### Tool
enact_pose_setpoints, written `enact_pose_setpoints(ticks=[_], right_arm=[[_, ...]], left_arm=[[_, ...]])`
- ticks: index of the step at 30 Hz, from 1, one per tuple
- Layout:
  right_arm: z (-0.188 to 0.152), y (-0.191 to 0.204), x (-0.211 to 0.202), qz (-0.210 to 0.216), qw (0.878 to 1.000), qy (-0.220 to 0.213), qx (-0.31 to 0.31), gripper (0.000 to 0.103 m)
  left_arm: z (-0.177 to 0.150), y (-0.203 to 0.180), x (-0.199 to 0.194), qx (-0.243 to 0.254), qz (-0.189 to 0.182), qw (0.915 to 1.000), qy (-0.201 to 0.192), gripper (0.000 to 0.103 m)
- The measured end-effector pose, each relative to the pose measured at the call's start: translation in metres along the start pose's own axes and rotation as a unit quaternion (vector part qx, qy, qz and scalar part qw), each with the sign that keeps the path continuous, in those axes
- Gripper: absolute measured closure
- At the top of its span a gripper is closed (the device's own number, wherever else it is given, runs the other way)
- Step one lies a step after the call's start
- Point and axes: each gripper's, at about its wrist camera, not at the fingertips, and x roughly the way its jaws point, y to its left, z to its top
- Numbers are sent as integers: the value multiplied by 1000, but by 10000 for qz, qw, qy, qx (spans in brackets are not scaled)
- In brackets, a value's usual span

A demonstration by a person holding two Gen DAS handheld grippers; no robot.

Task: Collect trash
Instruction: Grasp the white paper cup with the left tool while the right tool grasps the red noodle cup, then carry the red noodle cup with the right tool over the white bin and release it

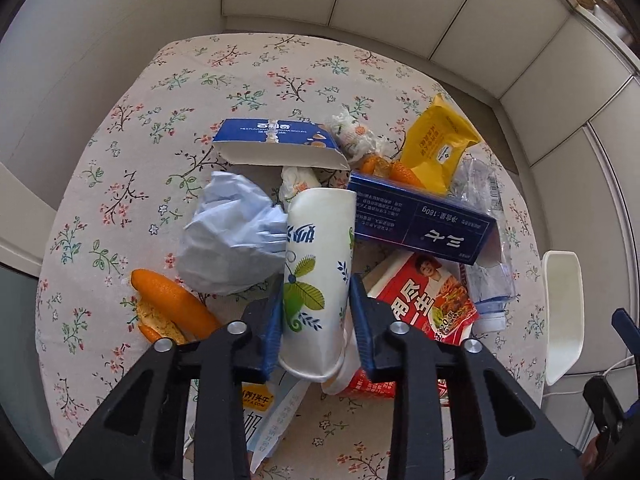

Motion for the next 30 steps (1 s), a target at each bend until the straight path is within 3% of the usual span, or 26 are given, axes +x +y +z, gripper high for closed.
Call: enact_pose_setpoints(ticks=[6, 12, 19, 26, 27, 28, 30], right_arm=[[0, 39, 9, 193, 9956, -269, -880, 6], [-13, 105, 32, -5, 9672, -351, -2515, 6], [-22, 141, 72, -126, 9505, -53, -3105, 8], [-25, 144, 101, -22, 9496, 270, -3123, 38], [-26, 144, 105, 59, 9499, 358, -3105, 52], [-26, 143, 109, 171, 9513, 477, -3041, 59], [-25, 138, 107, 341, 9573, 429, -2839, 60]], left_arm=[[-4, -4, -45, -69, -352, 9983, -461, 80], [-15, 17, -105, -469, -435, 9924, -1047, 80], [-20, 50, -133, -865, -486, 9864, -1312, 80], [-20, 51, -130, -760, -538, 9881, -1222, 80], [-20, 49, -129, -747, -551, 9882, -1221, 80], [-22, 50, -131, -737, -560, 9881, -1225, 80], [-23, 51, -131, -725, -563, 9881, -1234, 80]])
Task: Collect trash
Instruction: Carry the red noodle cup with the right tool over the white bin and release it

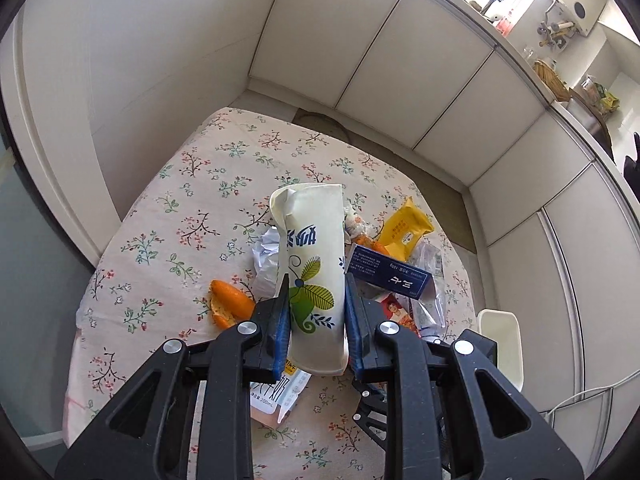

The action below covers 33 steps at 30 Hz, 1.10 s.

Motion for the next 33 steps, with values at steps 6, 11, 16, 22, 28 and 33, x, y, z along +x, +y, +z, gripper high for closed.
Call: enact_pose_setpoints(ticks=[6, 11, 16, 22, 28, 33], right_arm=[[2, -23, -22, 684, 9940, -316, 789, 66], [6, -42, -41, 1072, 9834, -577, 1347, 66], [10, -55, -66, 1297, 9706, -967, 1780, 66], [11, -68, -102, 1294, 9595, -1491, 2008, 66], [5, -83, -137, 1175, 9481, -1949, 2221, 66], [-6, -97, -163, 844, 9396, -2268, 2420, 66]], left_arm=[[0, 1, 1, -21, -10, 10000, -23, 80], [0, -3, -1, -2, -39, 10000, -91, 80], [-1, -9, -1, 7, -87, 9999, -138, 80], [0, -17, -5, -7, -199, 9993, -312, 80], [1, -31, -11, 35, -370, 9978, -556, 80], [1, -45, -13, 84, -515, 9960, -719, 80]])
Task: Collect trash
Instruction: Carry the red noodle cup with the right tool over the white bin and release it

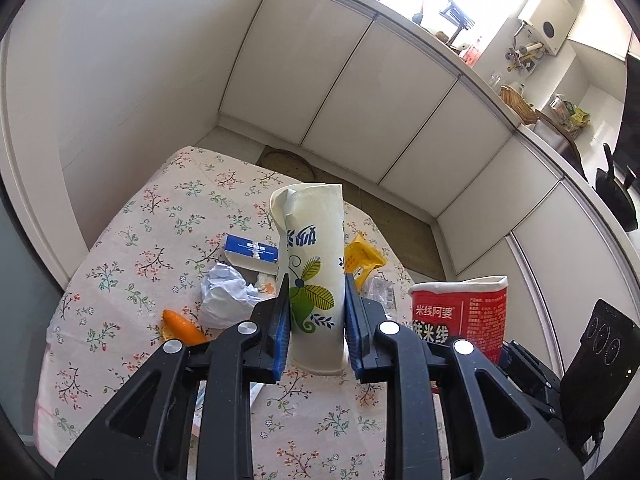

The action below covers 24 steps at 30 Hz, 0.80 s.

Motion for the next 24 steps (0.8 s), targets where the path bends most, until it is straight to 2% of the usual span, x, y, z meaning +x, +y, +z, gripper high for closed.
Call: enact_pose_setpoints(ticks=[12, 20, 24], right_arm=[[-3, -61, -48, -1133, 9918, -390, 447, 66], [-19, -118, -80, -2043, 9732, -358, 989, 66], [-34, -151, -92, -2452, 9611, -157, 1264, 66]], left_arm=[[-12, -42, 22, 271, -279, 9992, 60, 80], [-26, -81, 46, 447, -507, 9975, 202, 80], [-34, -105, 60, 567, -650, 9957, 325, 80]])
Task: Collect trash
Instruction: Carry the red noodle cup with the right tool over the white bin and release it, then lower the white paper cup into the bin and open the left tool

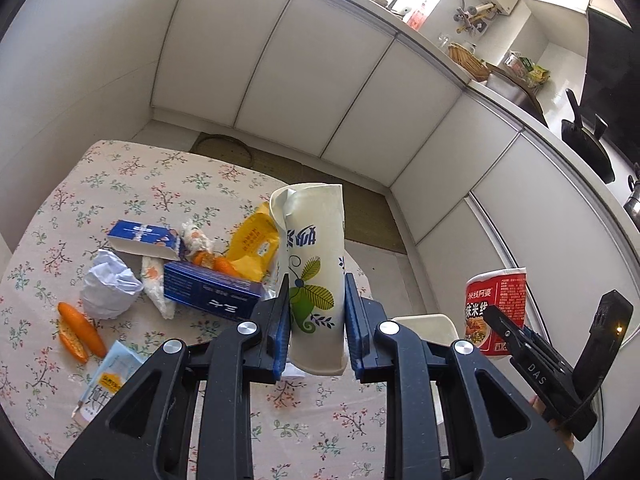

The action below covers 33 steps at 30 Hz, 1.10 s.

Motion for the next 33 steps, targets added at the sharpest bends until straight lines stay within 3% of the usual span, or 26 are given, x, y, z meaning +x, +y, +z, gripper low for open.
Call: enact_pose_setpoints(ticks=[7, 15, 19, 25, 33], right_arm=[[-24, -69, 21, -712, 9953, 534, 390, 66], [-44, -120, 36, -868, 9864, 1091, 874, 63], [-42, -141, 17, -1064, 9848, 833, 1091, 38], [-40, -178, -14, -1661, 9766, 482, 1274, 27], [-47, -222, -36, -2191, 9628, 364, 1539, 24]], left_arm=[[-13, -44, 36, 226, -241, 9991, 265, 80], [-37, -104, 82, 532, -553, 9949, 660, 80], [-52, -132, 106, 702, -717, 9912, 860, 80], [-72, -168, 136, 978, -915, 9844, 1141, 80], [-97, -199, 173, 1184, -1038, 9758, 1519, 79]])
